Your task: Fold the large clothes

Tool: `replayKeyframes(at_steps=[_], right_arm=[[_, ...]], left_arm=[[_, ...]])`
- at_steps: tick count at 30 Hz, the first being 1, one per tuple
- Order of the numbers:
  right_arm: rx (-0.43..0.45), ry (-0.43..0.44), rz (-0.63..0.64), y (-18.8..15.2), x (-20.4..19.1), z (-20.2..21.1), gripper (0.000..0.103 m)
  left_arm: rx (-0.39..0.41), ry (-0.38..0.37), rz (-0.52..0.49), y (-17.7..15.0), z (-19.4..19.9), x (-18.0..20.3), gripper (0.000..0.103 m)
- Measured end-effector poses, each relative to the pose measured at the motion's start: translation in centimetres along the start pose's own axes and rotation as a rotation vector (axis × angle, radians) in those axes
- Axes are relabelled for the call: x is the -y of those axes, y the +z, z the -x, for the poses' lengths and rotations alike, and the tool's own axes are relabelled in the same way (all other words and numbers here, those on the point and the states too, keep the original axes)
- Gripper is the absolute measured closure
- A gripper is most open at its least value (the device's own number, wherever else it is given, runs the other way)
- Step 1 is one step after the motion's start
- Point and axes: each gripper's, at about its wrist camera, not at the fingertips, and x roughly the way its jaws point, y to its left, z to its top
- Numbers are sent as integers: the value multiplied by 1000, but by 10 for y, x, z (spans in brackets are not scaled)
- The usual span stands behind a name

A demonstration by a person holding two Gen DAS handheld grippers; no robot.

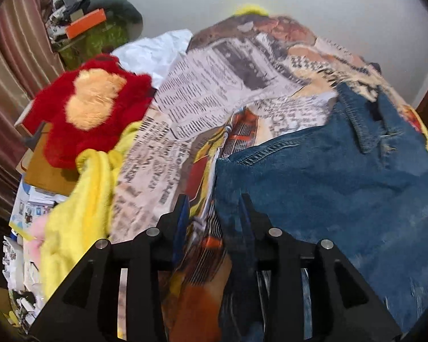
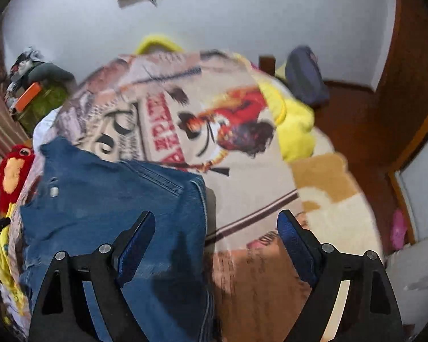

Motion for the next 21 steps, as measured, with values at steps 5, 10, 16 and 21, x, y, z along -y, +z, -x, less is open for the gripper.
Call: replayKeyframes(at_steps=[5,10,16,21], right_arm=[[112,23,67,-13,-16,81,17],[148,61,92,-53,-23,132,17],[127,109,160,-125,-37,170,17],[93,115,196,-180,-43,181,17]], left_arm=[[58,-21,-19,-20,58,-3,53],[68,-92,-60,-54,105,-1,42],[41,-143,-57,-110,125,1,24],[-48,-173,-2,-162,117,-3,24]])
